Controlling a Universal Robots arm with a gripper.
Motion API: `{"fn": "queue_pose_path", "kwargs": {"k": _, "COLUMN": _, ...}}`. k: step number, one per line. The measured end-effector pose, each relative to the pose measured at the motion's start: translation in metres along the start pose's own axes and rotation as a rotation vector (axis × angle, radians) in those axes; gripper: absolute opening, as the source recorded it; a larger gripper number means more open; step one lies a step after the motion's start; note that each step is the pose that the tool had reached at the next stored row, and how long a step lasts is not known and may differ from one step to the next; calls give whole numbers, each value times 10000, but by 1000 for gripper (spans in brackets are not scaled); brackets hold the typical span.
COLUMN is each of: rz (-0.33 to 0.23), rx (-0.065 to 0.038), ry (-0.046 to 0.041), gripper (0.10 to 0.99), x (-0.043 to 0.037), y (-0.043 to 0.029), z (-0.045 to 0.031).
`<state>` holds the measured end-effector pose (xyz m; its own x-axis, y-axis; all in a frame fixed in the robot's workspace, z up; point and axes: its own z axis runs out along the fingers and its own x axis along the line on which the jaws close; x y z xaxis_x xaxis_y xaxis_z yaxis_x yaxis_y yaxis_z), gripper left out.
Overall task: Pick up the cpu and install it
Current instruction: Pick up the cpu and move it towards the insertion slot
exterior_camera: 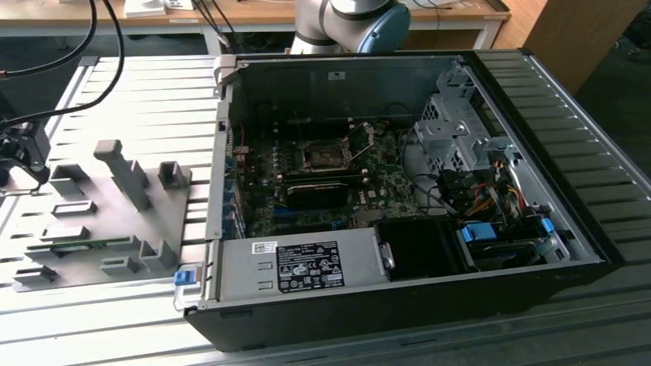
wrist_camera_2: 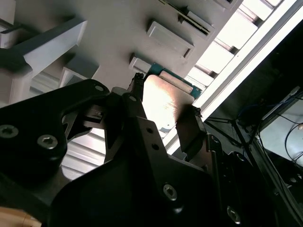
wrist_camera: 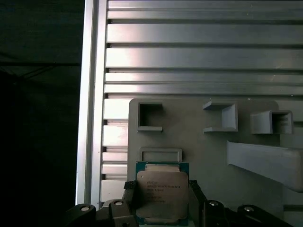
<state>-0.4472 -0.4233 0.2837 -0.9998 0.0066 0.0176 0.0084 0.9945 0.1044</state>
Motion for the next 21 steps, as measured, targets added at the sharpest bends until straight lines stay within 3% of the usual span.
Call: {"fn": "queue_pose_path", "kwargs": {"k": 21, "rz": 0, "rx": 0, "ry": 1, "gripper": 529, "x": 5, "y": 29, "z": -277}}
